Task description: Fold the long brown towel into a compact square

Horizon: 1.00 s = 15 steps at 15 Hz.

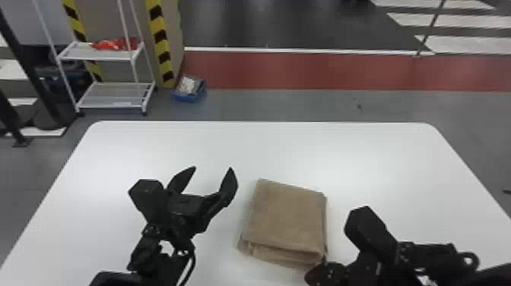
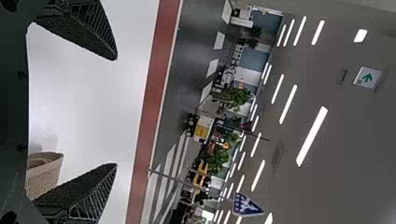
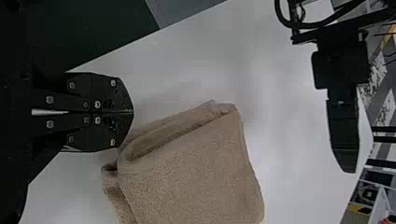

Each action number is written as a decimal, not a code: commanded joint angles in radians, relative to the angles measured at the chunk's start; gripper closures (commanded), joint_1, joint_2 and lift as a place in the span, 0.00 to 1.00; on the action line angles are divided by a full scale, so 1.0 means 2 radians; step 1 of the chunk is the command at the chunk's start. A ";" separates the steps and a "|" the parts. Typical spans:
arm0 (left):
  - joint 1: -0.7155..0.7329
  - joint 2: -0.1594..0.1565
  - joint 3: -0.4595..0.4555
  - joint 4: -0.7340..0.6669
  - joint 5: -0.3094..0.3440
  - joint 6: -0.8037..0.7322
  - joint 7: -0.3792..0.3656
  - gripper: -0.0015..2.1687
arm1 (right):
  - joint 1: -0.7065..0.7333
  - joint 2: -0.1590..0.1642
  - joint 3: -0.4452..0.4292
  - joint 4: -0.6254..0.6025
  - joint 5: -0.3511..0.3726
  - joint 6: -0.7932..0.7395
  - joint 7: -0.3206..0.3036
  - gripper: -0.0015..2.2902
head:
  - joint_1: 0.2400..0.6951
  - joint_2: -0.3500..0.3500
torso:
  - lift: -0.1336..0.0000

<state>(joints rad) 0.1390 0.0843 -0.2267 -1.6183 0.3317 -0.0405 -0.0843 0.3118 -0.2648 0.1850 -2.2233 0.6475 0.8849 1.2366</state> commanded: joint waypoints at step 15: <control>0.003 0.004 0.002 -0.006 0.000 0.000 0.000 0.03 | -0.085 0.019 -0.014 0.087 0.015 0.045 -0.019 0.98 | 1.00 0.39 | 0.24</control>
<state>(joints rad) 0.1442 0.0882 -0.2240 -1.6284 0.3314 -0.0415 -0.0852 0.0993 -0.2232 0.1909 -1.9808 0.6873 0.9793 1.1661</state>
